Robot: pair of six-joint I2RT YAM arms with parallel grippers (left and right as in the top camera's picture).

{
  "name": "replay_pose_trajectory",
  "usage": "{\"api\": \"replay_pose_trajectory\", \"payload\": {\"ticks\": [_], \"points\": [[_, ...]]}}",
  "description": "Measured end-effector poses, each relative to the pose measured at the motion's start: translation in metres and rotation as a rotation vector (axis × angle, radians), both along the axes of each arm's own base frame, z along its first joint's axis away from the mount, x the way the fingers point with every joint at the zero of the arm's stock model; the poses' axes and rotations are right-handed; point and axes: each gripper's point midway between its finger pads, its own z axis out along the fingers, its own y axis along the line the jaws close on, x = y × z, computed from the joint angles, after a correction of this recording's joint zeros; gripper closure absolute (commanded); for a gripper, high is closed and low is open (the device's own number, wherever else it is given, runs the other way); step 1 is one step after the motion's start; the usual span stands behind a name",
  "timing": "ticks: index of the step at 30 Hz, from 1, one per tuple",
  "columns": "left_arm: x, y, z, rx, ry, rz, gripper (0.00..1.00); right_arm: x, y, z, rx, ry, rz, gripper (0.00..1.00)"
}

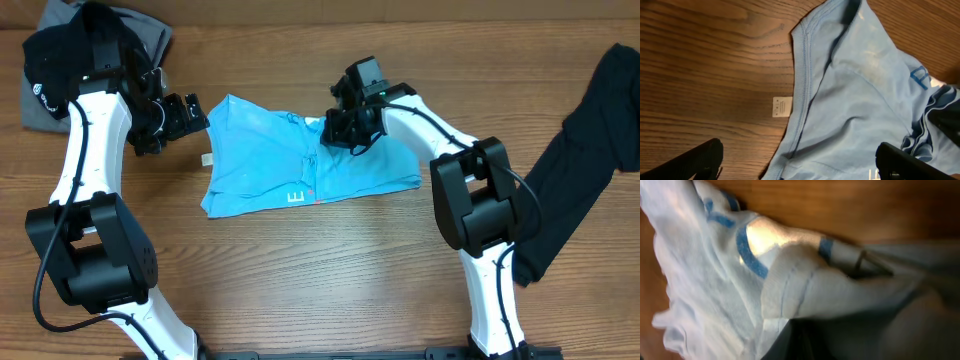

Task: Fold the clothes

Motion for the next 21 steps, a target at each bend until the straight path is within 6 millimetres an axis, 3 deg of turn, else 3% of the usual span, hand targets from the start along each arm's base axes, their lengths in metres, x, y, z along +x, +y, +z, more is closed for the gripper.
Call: {"api": "replay_pose_trajectory", "payload": {"ticks": [2,5,7,9,10,15,17,21], "points": [[0.000,0.000,0.000,0.000,0.000,0.000,0.00,-0.005,-0.002,0.003,-0.012,0.020,0.015,0.91],[0.000,0.000,0.000,0.000,0.000,0.000,0.00,-0.002,-0.011,0.015,-0.033,0.033,0.015,0.75],[0.000,0.000,0.000,0.001,-0.001,0.000,0.00,0.005,-0.025,0.024,-0.061,0.029,-0.006,0.56],[0.000,0.000,0.000,0.000,-0.001,0.000,0.00,0.014,-0.050,0.038,-0.098,0.021,-0.047,0.50],[0.000,0.000,0.000,0.000,-0.002,0.000,0.00,0.018,-0.065,0.047,-0.116,0.018,-0.078,0.51],[0.001,0.000,0.000,0.001,-0.003,0.000,0.00,0.019,-0.133,0.079,-0.175,0.039,-0.176,0.75],[0.001,0.000,0.000,0.000,-0.002,0.000,0.00,0.016,-0.153,0.076,-0.198,0.054,-0.185,0.85],[0.000,0.000,0.000,0.000,-0.001,0.000,0.00,-0.002,-0.162,0.046,-0.228,0.110,-0.157,0.93]]}}
